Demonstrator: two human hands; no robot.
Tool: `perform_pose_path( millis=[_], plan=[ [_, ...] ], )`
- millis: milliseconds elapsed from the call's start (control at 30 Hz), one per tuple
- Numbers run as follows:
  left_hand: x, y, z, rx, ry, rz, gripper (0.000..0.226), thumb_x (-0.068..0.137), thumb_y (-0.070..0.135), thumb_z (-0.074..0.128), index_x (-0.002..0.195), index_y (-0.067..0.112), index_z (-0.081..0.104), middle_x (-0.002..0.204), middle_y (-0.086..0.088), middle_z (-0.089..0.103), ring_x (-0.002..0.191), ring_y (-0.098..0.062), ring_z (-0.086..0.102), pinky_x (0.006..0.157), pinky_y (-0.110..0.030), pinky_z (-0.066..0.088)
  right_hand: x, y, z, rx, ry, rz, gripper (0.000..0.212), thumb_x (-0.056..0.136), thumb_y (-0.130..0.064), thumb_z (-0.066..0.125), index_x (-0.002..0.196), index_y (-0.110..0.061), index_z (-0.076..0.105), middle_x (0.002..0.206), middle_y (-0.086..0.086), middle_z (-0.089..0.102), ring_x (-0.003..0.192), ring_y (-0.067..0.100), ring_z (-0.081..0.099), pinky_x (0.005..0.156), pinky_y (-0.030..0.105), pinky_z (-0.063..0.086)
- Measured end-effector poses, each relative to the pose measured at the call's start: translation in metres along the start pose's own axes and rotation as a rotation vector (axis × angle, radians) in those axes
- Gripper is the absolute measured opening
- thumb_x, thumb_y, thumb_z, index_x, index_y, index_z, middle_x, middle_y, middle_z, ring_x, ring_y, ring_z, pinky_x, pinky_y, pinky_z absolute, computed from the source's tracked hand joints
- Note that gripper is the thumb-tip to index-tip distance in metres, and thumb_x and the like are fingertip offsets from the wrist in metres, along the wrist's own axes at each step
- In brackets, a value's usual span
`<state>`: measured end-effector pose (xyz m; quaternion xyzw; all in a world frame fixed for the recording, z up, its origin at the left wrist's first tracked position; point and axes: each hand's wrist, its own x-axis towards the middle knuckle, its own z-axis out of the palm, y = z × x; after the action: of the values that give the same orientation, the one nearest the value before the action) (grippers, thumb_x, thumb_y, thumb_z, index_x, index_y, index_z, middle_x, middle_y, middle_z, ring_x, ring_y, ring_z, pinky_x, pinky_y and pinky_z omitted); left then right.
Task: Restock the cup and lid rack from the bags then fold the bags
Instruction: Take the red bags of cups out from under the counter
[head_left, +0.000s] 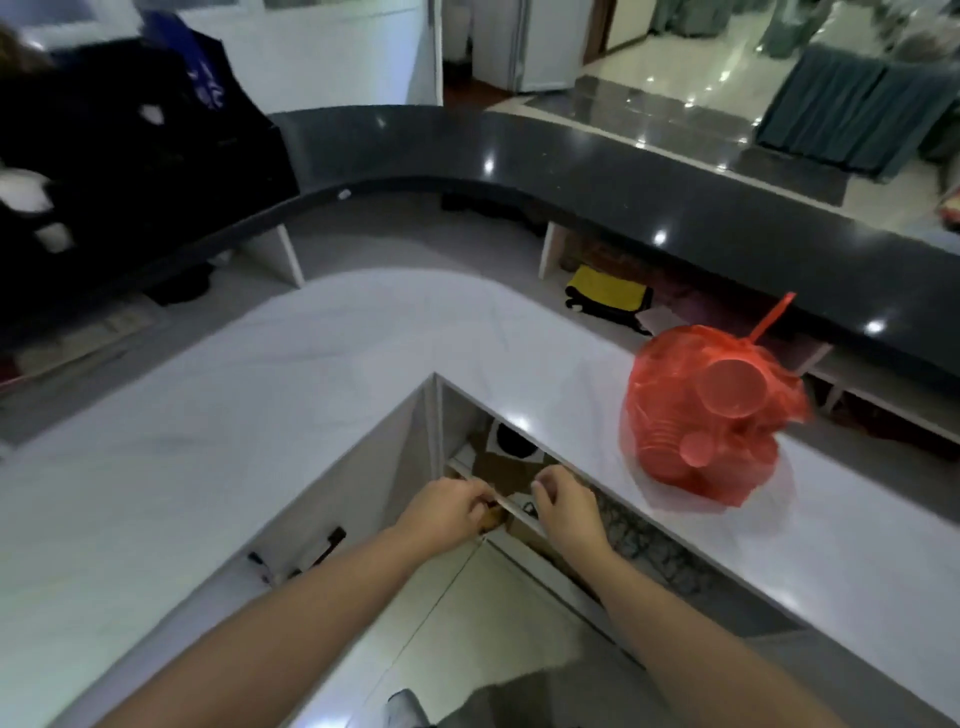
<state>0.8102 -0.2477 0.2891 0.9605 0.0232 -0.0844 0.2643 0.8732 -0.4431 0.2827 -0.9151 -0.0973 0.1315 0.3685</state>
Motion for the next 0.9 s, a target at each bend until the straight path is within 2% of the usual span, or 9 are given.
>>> perform_pose_path(
  millis=[67,133,233,333,400,533,700,800,900],
  plan=[
    [-0.032,-0.007,-0.004,-0.047,0.040,-0.103,0.030,0.098,0.023,0.049,0.119,0.029,0.069,0.117,0.003,0.071,0.107,-0.020,0.066,0.086,-0.030,0.051,-0.008,-0.013,0.016,-0.019,-0.098,-0.056,0.015,0.098,-0.035,0.059,0.083,-0.033,0.056,0.075,-0.012,0.063,0.065,-0.002,0.059,0.054,0.014,0.042],
    [-0.067,-0.014,-0.004,-0.106,0.113,-0.215,0.028,0.099,0.021,0.048,0.116,0.028,0.069,0.117,0.003,0.070,0.107,-0.019,0.065,0.080,-0.026,0.046,-0.018,-0.027,0.029,-0.033,-0.193,-0.119,0.023,0.096,-0.037,0.059,0.076,-0.030,0.054,0.069,-0.007,0.061,0.059,0.002,0.056,0.054,0.021,0.044],
    [-0.126,-0.020,0.006,-0.144,0.237,-0.396,0.031,0.100,0.020,0.046,0.121,0.023,0.068,0.122,0.001,0.069,0.110,-0.022,0.063,0.080,-0.025,0.043,-0.038,-0.043,0.051,-0.124,-0.331,-0.251,0.025,0.095,-0.036,0.055,0.074,-0.023,0.055,0.070,-0.005,0.061,0.064,0.007,0.057,0.058,0.032,0.045],
    [-0.194,-0.016,0.028,-0.215,0.379,-0.598,0.030,0.098,0.022,0.048,0.120,0.022,0.068,0.123,-0.001,0.068,0.110,-0.023,0.063,0.088,-0.032,0.051,-0.070,-0.057,0.070,-0.197,-0.482,-0.393,0.023,0.096,-0.032,0.051,0.079,-0.019,0.059,0.074,-0.006,0.061,0.067,0.009,0.056,0.059,0.029,0.042],
    [-0.245,-0.007,0.047,-0.272,0.437,-0.710,0.028,0.096,0.020,0.050,0.118,0.019,0.069,0.123,-0.003,0.067,0.112,-0.024,0.062,0.093,-0.037,0.051,-0.100,-0.066,0.082,-0.236,-0.569,-0.459,0.028,0.096,-0.030,0.050,0.074,-0.015,0.056,0.070,-0.004,0.060,0.064,0.014,0.055,0.055,0.028,0.038],
    [-0.350,0.010,0.071,-0.263,0.511,-0.894,0.033,0.097,0.021,0.051,0.126,0.019,0.066,0.130,-0.001,0.065,0.117,-0.022,0.061,0.096,-0.031,0.049,-0.176,-0.090,0.111,-0.240,-0.735,-0.591,0.031,0.095,-0.027,0.049,0.066,-0.015,0.045,0.064,0.002,0.053,0.058,0.017,0.048,0.055,0.032,0.037],
    [-0.468,0.033,0.087,-0.283,0.676,-1.119,0.026,0.093,0.023,0.052,0.113,0.020,0.068,0.112,-0.001,0.070,0.103,-0.023,0.065,0.087,-0.037,0.054,-0.279,-0.126,0.152,-0.281,-0.861,-0.780,0.032,0.089,-0.028,0.051,0.062,-0.019,0.037,0.060,0.004,0.042,0.059,0.020,0.043,0.058,0.033,0.033],
    [-0.528,0.040,0.098,-0.305,0.768,-1.228,0.030,0.094,0.023,0.050,0.117,0.024,0.068,0.117,0.003,0.070,0.106,-0.019,0.064,0.089,-0.034,0.053,-0.340,-0.145,0.179,-0.311,-0.902,-0.903,0.032,0.088,-0.027,0.052,0.062,-0.015,0.039,0.059,0.003,0.045,0.062,0.022,0.046,0.057,0.034,0.030],
    [-0.587,0.045,0.116,-0.323,0.820,-1.305,0.033,0.094,0.022,0.048,0.120,0.024,0.068,0.121,0.003,0.068,0.109,-0.018,0.062,0.093,-0.035,0.053,-0.400,-0.156,0.208,-0.274,-0.977,-0.964,0.026,0.087,-0.025,0.051,0.070,-0.007,0.046,0.063,0.010,0.051,0.061,0.021,0.046,0.055,0.035,0.031]
  ],
)
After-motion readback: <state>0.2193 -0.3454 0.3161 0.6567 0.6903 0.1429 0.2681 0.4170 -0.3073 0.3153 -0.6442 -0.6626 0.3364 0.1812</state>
